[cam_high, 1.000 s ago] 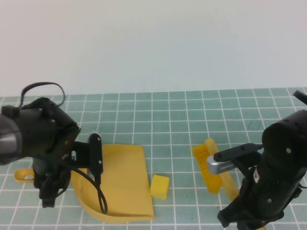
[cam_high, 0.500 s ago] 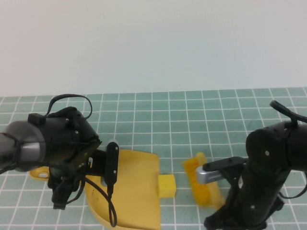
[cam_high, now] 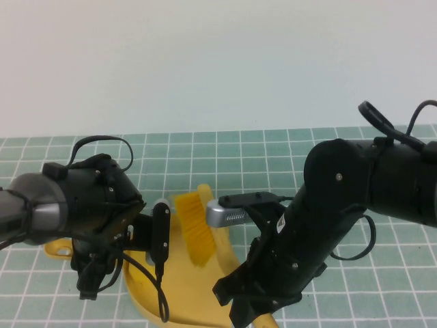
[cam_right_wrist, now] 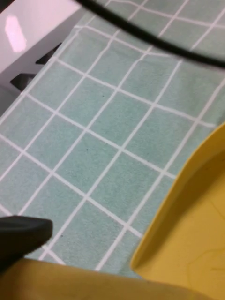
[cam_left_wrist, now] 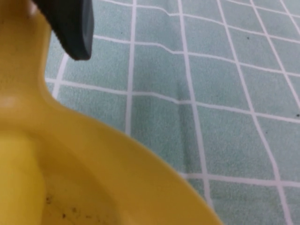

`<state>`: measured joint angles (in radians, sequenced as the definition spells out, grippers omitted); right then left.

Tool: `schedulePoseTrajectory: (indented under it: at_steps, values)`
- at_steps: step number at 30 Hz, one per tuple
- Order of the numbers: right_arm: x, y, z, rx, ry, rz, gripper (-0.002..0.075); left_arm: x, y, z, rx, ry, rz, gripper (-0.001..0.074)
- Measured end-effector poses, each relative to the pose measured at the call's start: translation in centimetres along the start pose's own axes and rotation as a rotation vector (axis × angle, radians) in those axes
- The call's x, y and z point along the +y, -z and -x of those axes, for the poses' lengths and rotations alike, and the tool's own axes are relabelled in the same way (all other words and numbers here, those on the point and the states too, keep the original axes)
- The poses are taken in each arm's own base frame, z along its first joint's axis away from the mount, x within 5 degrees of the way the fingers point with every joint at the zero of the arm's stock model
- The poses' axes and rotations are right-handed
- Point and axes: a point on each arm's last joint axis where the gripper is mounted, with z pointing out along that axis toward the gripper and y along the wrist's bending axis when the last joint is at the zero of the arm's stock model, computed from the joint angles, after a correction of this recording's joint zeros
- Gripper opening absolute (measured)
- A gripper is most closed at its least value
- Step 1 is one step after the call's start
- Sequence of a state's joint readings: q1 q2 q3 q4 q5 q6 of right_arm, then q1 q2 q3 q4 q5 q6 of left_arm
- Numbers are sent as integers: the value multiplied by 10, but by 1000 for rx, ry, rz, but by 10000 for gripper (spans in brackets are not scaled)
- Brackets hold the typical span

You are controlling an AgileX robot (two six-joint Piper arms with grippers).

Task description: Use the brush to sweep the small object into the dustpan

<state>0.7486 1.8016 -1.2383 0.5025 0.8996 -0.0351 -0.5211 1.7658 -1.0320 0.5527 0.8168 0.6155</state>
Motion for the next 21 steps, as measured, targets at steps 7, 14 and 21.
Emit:
schedulePoseTrajectory:
  at_steps: [7, 14, 21]
  values:
    - [-10, 1, 2, -1, -20, -86, 167, 3, 0, 0, -3, 33, 31, 153]
    - [-28, 8, 7, -21, -64, -117, 167, 8, 0, -4, 39, 50, 92, 378]
    - [-43, 15, 11, -37, -95, -136, 167, 10, 2, -9, 86, 74, 112, 373]
